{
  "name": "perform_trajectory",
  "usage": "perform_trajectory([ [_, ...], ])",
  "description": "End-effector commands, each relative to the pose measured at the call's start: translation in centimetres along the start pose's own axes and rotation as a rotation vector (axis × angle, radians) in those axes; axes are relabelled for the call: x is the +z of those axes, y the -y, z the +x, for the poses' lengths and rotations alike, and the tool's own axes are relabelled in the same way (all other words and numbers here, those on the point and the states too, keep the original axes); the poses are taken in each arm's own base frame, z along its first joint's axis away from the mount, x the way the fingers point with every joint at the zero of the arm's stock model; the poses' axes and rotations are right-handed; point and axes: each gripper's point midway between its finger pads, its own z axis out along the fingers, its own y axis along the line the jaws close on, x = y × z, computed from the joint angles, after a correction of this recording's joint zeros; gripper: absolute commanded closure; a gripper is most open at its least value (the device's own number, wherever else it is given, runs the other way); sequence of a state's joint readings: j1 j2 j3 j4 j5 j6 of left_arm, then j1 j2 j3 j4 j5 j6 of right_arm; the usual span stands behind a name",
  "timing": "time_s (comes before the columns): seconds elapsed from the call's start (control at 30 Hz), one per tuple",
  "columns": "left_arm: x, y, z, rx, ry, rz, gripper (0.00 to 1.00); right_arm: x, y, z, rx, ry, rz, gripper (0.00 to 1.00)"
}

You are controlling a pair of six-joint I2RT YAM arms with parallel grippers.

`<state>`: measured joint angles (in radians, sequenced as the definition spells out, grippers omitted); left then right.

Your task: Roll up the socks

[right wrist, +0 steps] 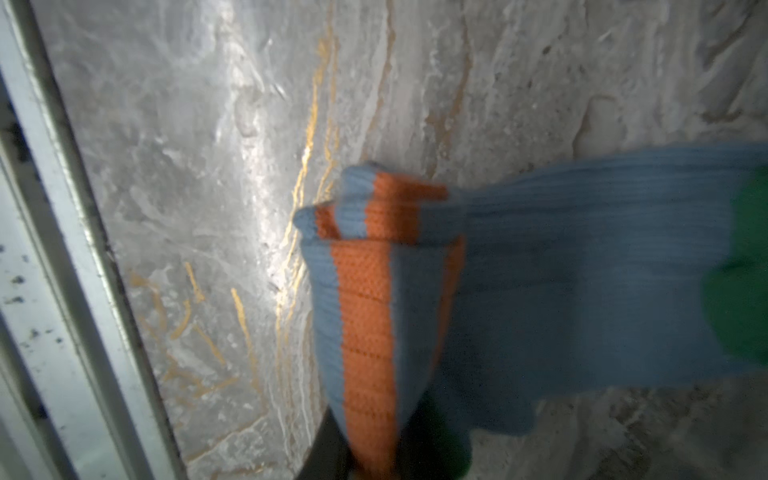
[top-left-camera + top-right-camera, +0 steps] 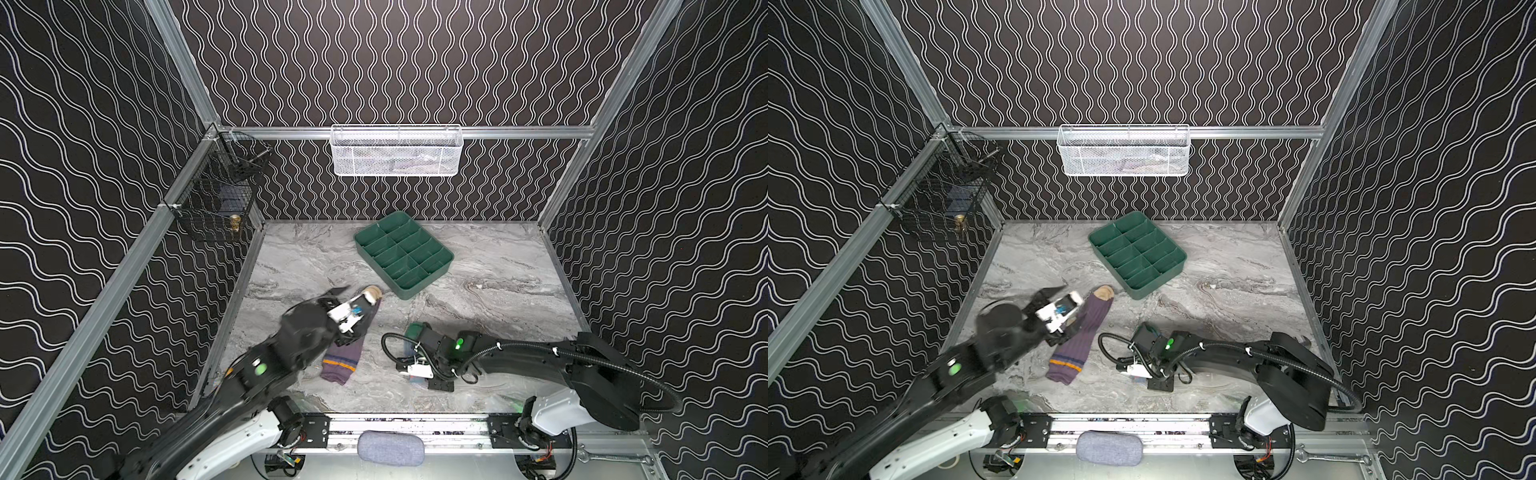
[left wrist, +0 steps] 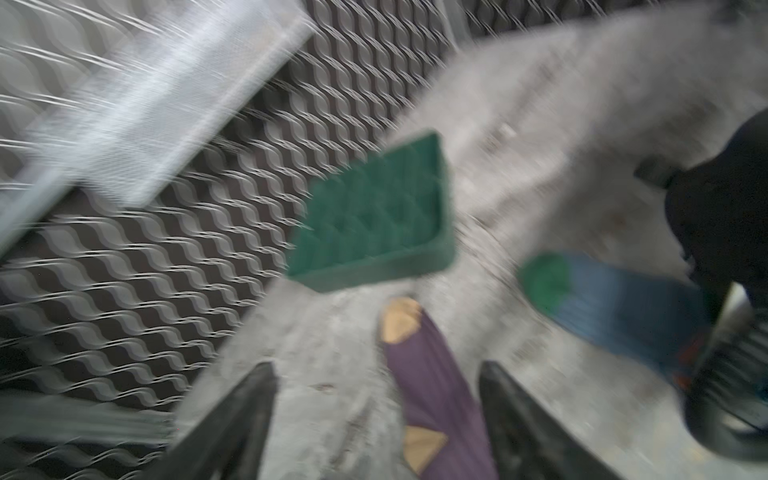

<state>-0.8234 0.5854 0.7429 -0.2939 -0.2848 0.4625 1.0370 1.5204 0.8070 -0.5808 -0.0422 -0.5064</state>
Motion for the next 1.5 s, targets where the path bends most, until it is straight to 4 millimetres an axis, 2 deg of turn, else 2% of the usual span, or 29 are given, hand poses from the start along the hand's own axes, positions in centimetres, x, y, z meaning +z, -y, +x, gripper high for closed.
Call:
perform_trajectory([
  [0.0,-2.7,-3.1,-3.4,-0.032,0.183,-0.124,0.02,0.1,-1.1,0.5,0.020,-0.018,-0.135,1.00],
  [0.07,-3.1,-1.9,-4.0,-0.026,0.194,-0.031,0.01,0.3,-0.9,0.3,0.027,-0.010,-0.176,1.00],
  [0.17,-2.2,0.0,-4.2,-0.096,0.153,0.093,0.01,0.6,-0.3,-0.3,0.062,0.009,-0.251,1.00],
  [0.3,-1.5,7.0,-4.3,0.007,0.136,0.482,0.03,1.7,1.0,-0.4,0.156,-0.004,-0.346,1.00],
  [0.37,-0.5,9.8,-3.0,0.053,0.070,0.627,0.09,2.6,1.4,0.1,0.197,-0.026,-0.375,1.00],
  [0.43,0.9,12.0,-0.7,0.116,-0.034,0.703,0.15,3.2,2.6,-0.5,0.214,-0.016,-0.369,1.00],
  [0.6,1.8,17.6,4.0,0.509,-0.124,0.659,0.15,5.2,4.1,0.7,0.234,-0.037,-0.323,1.00],
  [0.67,1.9,20.0,6.1,0.602,-0.139,0.664,0.15,5.4,4.9,0.6,0.229,-0.024,-0.285,1.00],
  [0.7,2.1,20.9,7.2,0.618,-0.155,0.661,0.16,5.7,4.6,1.3,0.232,-0.033,-0.290,1.00],
  [0.83,3.7,23.1,9.5,0.582,-0.190,0.640,0.21,5.8,4.7,1.7,0.238,-0.019,-0.284,1.00],
  [1.03,5.2,25.4,11.1,0.585,-0.252,0.674,0.33,5.8,4.9,2.0,0.240,-0.017,-0.283,1.00],
  [1.27,6.7,26.9,13.5,0.610,-0.322,0.668,0.43,5.7,4.9,1.8,0.245,0.001,-0.295,1.00],
  [1.37,6.8,27.4,14.5,0.617,-0.364,0.686,0.56,5.7,4.8,1.8,0.247,0.002,-0.299,1.00],
  [1.47,6.9,27.6,15.3,0.627,-0.394,0.691,0.74,5.8,4.7,1.9,0.252,0.000,-0.305,1.00],
])
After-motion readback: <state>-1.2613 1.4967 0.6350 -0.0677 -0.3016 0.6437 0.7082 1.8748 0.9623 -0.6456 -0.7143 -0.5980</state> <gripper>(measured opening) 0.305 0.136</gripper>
